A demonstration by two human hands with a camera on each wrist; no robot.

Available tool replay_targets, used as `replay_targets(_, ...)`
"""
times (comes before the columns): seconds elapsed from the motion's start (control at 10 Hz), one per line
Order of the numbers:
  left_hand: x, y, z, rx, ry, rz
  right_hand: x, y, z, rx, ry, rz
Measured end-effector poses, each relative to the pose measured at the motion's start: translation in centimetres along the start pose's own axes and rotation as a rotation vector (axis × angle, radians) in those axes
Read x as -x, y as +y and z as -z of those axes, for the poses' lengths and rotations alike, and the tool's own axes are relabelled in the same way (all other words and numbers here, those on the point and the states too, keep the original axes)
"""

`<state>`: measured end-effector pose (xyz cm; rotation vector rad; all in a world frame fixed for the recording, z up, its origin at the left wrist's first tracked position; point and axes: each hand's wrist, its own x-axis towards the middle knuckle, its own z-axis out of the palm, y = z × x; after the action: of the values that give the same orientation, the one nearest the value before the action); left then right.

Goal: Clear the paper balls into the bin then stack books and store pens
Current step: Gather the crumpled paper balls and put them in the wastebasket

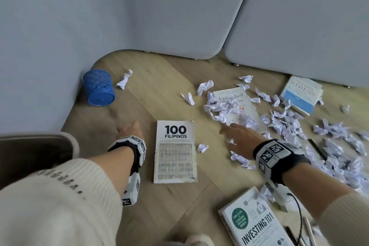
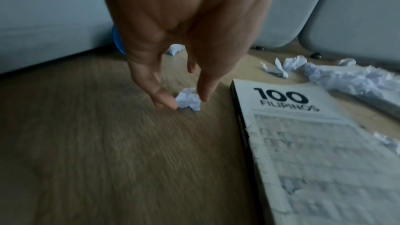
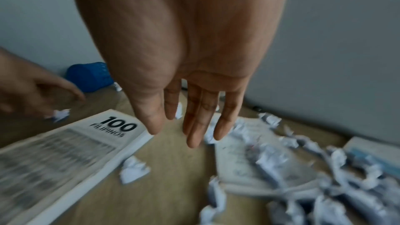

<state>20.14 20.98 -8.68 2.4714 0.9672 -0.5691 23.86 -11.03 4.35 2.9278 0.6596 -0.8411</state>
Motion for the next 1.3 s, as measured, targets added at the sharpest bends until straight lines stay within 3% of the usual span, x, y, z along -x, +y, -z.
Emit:
replay_targets(0.1,-2.4,-0.8,-2.9,0.023,0.029,-0.011,-2.0,-1.8,-3.6,-0.014,-0.066,0.06)
replay_targets(0.2,-1.9,0.4,-1.4,-0.052,-0.02,-0.066,-4.6,-2.4,-6.3,-0.023,-0.066,0.046)
replay_targets(0.3,-1.7,2.5,0.9,0.049,0.099,-0.132,-6.5,-2.0,-7.1,-0.041,-0.078,0.106)
replay_targets(0.4,-2.4,4.5,3.2,0.309,0.349,-0.201,-8.0,-0.9,-5.8,-0.117,-0.042,0.142)
replay_targets(0.5,-4.2,6.7,5.7,0.364,0.458,-0.183,-9.6,-0.3,-3.0,-0.235,0.075,0.083)
replay_targets(0.7,-10.3,6.6,8.2,0.22,0.44,-0.106,-13.4,-2.3,0.4,-0.23,0.255,0.043)
replay_targets(0.9,-13.9,3.3,4.9,0.002,0.472,-0.27,-17.7,-3.0,-0.3,-0.181,0.436,0.095)
replay_targets(1.1,-14.7,2.6,4.5,-0.037,0.533,-0.259,-20.3,-3.9,-1.5,-0.154,0.381,0.051)
replay_targets(1.3,-16.1,3.3,6.1,-0.051,0.513,-0.281,-20.2,-3.9,-4.4,-0.374,0.383,0.084)
